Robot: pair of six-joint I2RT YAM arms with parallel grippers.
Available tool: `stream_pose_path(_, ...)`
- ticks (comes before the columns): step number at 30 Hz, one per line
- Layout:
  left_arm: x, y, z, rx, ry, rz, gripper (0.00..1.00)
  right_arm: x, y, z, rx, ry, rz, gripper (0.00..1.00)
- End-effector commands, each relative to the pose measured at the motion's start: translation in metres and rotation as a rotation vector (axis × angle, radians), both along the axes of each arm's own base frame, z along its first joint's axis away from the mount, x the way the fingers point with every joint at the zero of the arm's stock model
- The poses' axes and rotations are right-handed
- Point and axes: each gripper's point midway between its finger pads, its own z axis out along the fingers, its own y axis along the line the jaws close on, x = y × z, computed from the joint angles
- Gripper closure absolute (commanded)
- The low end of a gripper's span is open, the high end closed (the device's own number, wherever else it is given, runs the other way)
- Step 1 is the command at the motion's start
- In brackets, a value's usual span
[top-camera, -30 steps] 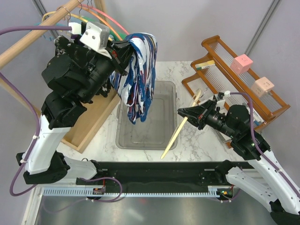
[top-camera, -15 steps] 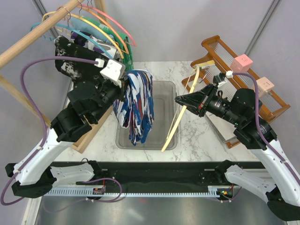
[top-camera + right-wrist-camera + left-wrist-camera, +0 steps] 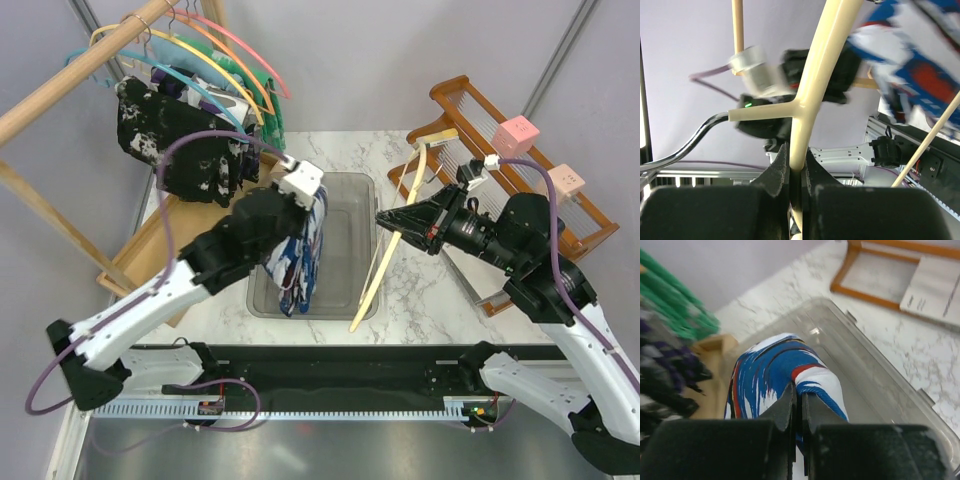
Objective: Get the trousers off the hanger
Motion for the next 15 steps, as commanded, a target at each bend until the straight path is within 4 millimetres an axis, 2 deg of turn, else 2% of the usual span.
stream_pose_path(1,0.014,-0.055,-0.032,-0.137,0.105,-0.064,0.98,-0.014,-0.01,0.032,0.054,-0.082,-0.005,1.0)
stream_pose_path(2,0.018,-0.07,-0.051,-0.138,0.172,-0.073,0.98,-0.015,-0.011,0.032,0.053,-0.081,-0.01,1.0)
stream_pose_path(5,0.017,-0.099,-0.081,-0.166,0.292,-0.121,0.98,-0.016,-0.015,0.028,0.048,-0.073,-0.023,1.0)
stream_pose_path(8,0.012,-0.116,-0.101,-0.188,0.383,-0.157,0.98,-0.019,-0.017,0.028,0.052,-0.073,-0.028,1.0)
stream_pose_path(14,-0.005,-0.133,-0.119,-0.247,0.522,-0.213,0.93,-0.019,-0.017,0.023,0.039,-0.071,-0.025,1.0)
stream_pose_path(15,-0.007,-0.134,-0.119,-0.252,0.53,-0.217,0.89,-0.019,-0.017,0.022,0.037,-0.068,-0.023,1.0)
